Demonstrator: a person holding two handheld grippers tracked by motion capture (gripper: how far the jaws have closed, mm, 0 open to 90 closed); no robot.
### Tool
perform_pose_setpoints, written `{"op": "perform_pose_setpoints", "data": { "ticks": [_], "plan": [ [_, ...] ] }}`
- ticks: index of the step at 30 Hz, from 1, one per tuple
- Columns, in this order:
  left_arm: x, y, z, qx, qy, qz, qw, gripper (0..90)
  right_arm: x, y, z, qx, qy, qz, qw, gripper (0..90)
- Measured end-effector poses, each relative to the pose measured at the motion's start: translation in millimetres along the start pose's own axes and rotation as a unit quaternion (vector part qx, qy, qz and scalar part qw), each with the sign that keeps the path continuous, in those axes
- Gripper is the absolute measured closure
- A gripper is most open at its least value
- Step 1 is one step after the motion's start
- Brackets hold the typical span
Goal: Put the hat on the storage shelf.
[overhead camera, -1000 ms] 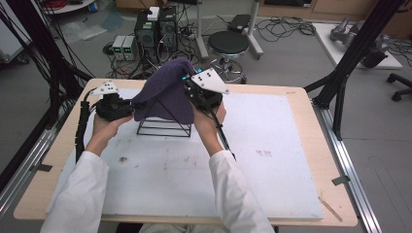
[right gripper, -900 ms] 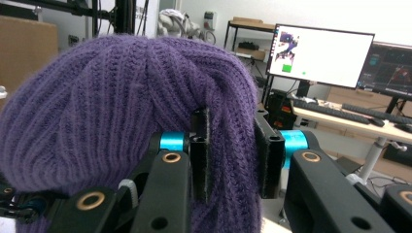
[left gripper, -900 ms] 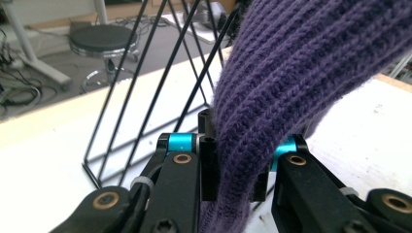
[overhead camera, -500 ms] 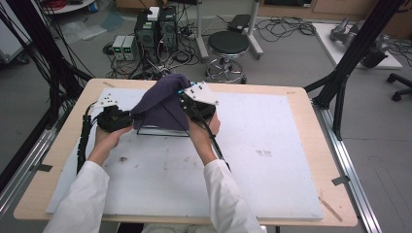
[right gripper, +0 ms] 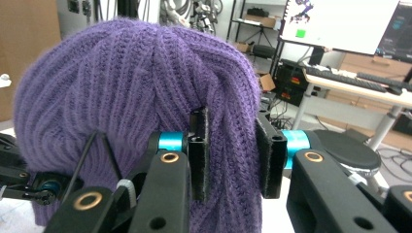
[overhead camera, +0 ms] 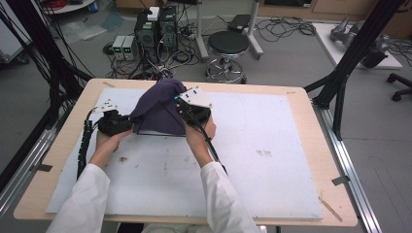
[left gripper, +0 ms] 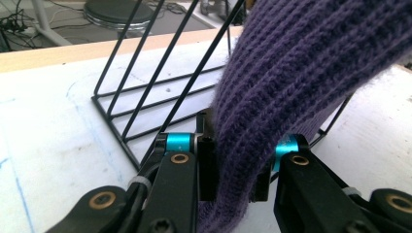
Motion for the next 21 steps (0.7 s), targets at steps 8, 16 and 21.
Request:
{"op": "perform_pose_setpoints", "data": {
  "ticks": [8, 16, 21],
  "plan": [
    [0.9, -4.4, 6.9, -0.017, -0.011, 0.001, 0.9998, 77.8, 3.4, -5.3, 1.2, -0.010, 0.002, -0.012, 0.9999, 64.5],
    [-2.0, -7.0, 5.2, -0.054, -0.013, -0.024, 0.9982, 59.2, 0.9, 0.3, 0.8, 0.004, -0.005, -0.020, 0.9998, 49.8],
    [-6.1, -7.8, 4.5, -0.066, -0.009, -0.027, 0.9974, 43.1, -2.9, 4.3, -0.9, 0.025, -0.002, -0.008, 0.9996, 29.8]
  ]
}}
Point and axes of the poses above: each handheld gripper's, and its own axes: x roughly forward along the jaws, z roughly out of its underside, y roughly to its right, the point moved 3 cm from there along x, roughly forward along the jaws, and after that the axes turned 2 degrees about -y, right-handed, at the moved point
